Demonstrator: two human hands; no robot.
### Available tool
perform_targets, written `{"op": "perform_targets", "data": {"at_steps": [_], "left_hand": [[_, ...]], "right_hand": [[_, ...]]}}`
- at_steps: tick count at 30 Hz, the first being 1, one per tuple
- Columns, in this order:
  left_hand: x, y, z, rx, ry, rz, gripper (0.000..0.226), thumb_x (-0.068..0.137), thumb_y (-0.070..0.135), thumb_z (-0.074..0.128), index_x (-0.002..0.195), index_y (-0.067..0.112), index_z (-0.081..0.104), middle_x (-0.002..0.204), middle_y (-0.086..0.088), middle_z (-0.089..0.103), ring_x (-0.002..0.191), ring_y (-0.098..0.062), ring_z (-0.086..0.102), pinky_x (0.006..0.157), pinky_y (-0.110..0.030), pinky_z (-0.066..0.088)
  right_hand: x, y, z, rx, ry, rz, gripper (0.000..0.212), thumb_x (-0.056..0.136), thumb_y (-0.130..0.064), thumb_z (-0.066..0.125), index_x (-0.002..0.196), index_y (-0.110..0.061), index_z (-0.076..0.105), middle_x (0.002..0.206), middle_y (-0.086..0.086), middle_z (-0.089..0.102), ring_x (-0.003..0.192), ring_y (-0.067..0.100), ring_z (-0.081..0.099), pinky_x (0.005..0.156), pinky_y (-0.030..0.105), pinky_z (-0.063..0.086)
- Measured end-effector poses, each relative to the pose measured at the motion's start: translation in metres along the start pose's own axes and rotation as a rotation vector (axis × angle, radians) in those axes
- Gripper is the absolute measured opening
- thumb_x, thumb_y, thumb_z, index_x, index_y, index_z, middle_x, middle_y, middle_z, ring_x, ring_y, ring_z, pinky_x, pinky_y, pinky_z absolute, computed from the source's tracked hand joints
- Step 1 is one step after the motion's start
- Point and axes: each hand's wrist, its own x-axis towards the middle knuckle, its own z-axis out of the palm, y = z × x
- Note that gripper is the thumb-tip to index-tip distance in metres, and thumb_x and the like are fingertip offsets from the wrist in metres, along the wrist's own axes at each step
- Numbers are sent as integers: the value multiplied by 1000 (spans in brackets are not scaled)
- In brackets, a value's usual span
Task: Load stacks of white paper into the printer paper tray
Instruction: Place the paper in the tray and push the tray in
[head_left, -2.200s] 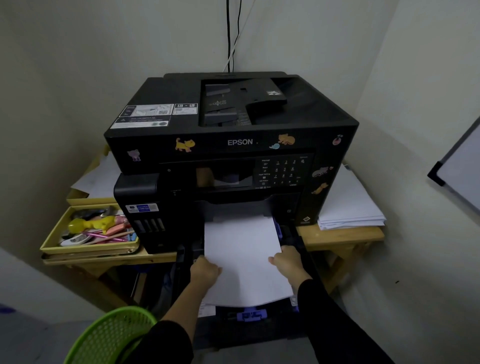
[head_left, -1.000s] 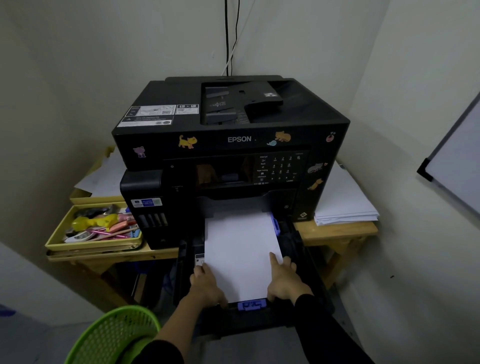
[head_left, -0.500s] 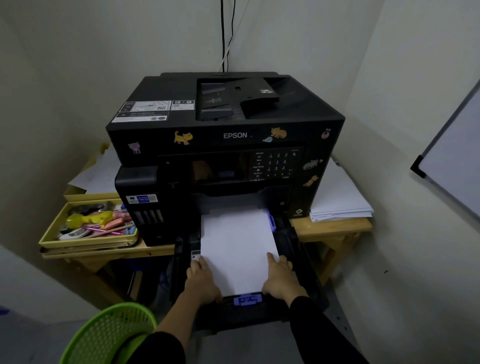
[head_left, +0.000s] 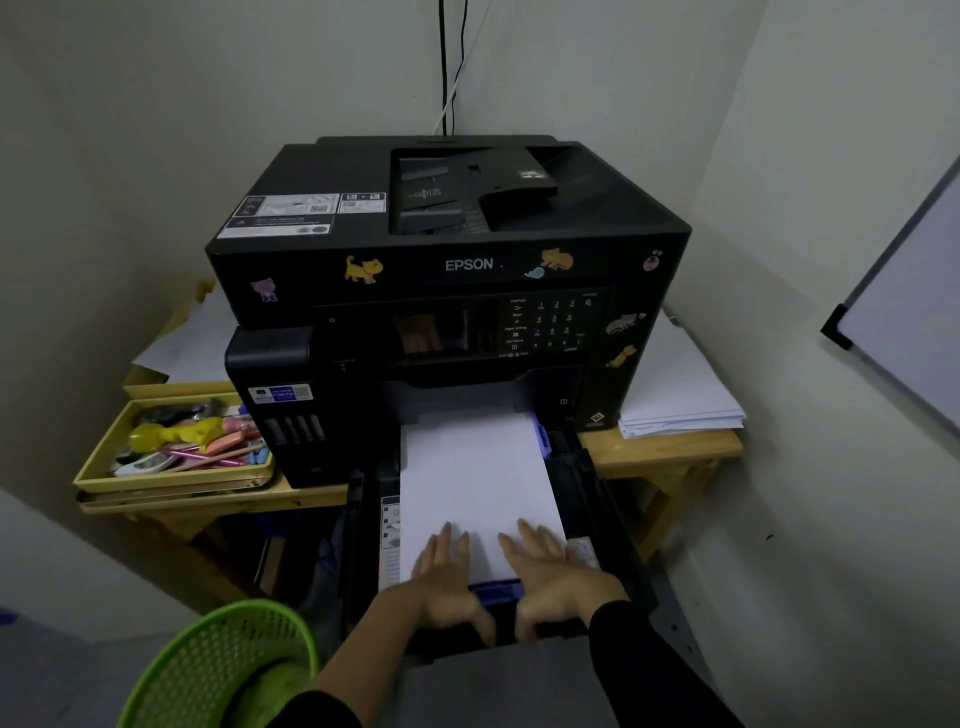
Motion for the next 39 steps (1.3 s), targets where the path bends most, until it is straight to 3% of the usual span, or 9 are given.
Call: {"op": "perform_targets", "data": {"at_steps": [4, 7, 10, 15, 24, 32, 39], "left_hand": [[1, 7, 19, 327, 15, 73, 139, 67, 53, 77, 144, 6, -30, 150, -15, -39, 140, -32, -34, 121, -42, -9], [1, 12, 31, 460, 112, 34, 124, 76, 38, 72, 145, 1, -25, 153, -19, -31, 143, -33, -29, 122, -41, -8], [-2, 18, 32, 461, 105, 8, 105, 84, 18, 61, 145, -2, -22, 154, -20, -28, 144, -32, -26, 122, -39, -7], [-3, 18, 33, 490, 105, 23, 97, 86, 11, 55, 146, -3, -19, 155, -21, -25, 145, -32, -23, 123, -39, -4], [0, 15, 35, 539, 135, 45, 93, 88, 12, 52, 146, -3, -18, 155, -22, -23, 146, -33, -20, 123, -40, -2], [34, 19, -11, 582, 225, 13, 91, 88, 16, 52, 147, -4, -14, 157, -23, -17, 147, -33, -16, 123, -40, 0], [47, 14, -10, 532, 198, 34, 91, 87, 13, 53, 149, 1, -13, 158, -18, -17, 148, -28, -16, 124, -38, 1]], "right_hand": [[1, -1, 17, -194, 3, -49, 145, 60, -36, 87, 147, -21, -28, 151, 5, -40, 138, 28, -38, 117, 53, -14], [3, -4, 28, -316, 179, -59, 127, 71, -24, 79, 149, -13, -20, 154, 9, -33, 141, 30, -32, 119, 51, -11], [4, -7, 37, -386, 265, -73, 102, 82, -11, 61, 150, -6, -15, 157, 14, -26, 144, 30, -25, 120, 49, -10], [5, -7, 44, -481, 319, -68, 93, 86, -12, 55, 148, 1, -13, 157, 22, -20, 146, 34, -20, 120, 50, -10], [10, -8, 51, -496, 376, -71, 88, 89, -14, 52, 148, 3, -11, 157, 26, -14, 146, 37, -15, 116, 48, -14], [46, -10, -1, -523, 432, -66, 85, 88, -12, 52, 150, 3, -5, 158, 24, -6, 148, 34, -8, 120, 48, -9], [59, -7, 3, -548, 412, -64, 81, 89, -13, 48, 150, 0, -2, 159, 22, -3, 149, 32, -7, 118, 49, -11]]}}
